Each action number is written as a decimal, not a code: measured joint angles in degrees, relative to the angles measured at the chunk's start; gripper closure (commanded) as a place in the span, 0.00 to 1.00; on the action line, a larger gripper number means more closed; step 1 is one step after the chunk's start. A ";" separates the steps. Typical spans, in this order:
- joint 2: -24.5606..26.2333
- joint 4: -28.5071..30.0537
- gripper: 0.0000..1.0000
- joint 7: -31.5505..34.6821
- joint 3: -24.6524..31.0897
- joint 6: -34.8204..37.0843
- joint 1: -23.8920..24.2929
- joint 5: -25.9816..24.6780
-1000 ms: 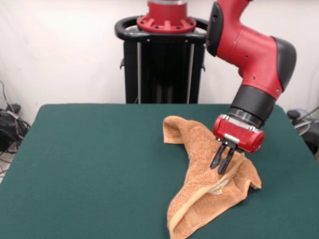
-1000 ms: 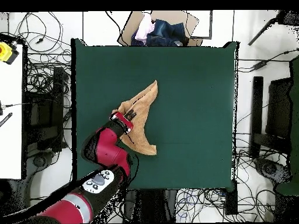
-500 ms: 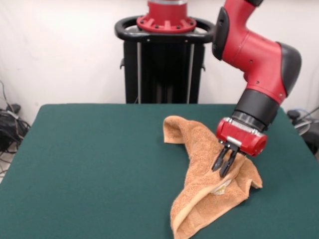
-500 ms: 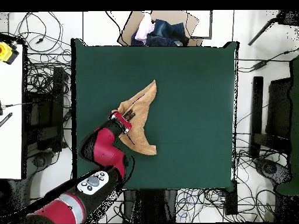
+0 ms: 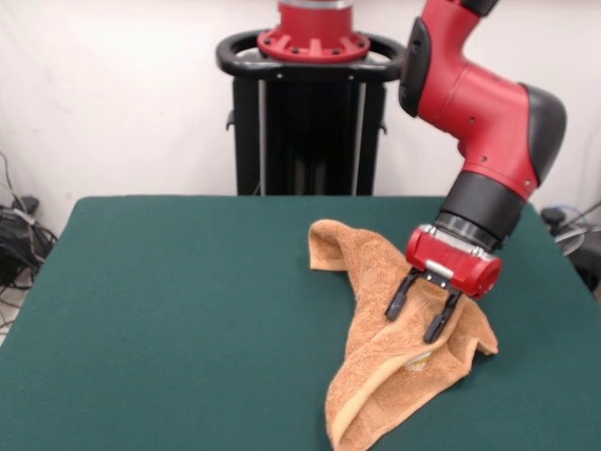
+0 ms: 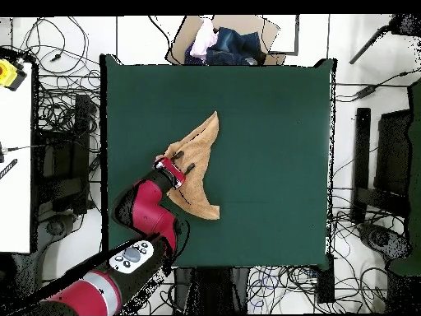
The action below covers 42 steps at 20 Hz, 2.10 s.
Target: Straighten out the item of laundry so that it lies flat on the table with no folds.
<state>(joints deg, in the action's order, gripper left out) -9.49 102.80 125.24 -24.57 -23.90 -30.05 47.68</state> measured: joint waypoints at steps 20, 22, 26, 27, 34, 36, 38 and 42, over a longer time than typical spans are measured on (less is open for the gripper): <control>-0.30 0.02 1.00 0.00 0.00 0.00 0.44 -1.07; -0.31 0.01 1.00 0.00 0.00 -0.01 0.45 -1.17; -0.36 0.02 1.00 0.00 0.00 0.00 0.48 -1.18; -0.41 0.02 1.00 0.00 0.01 0.01 0.51 -1.19; -1.90 0.09 1.00 0.00 0.02 0.01 0.69 -1.38; -3.12 0.46 1.00 0.00 0.02 0.02 0.69 -1.97; -4.63 0.95 1.00 0.00 0.01 0.06 0.77 -2.94; -8.60 2.27 1.00 0.00 0.01 0.94 1.60 -6.39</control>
<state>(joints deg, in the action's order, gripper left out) -18.09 105.07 125.24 -24.57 -22.96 -28.45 41.29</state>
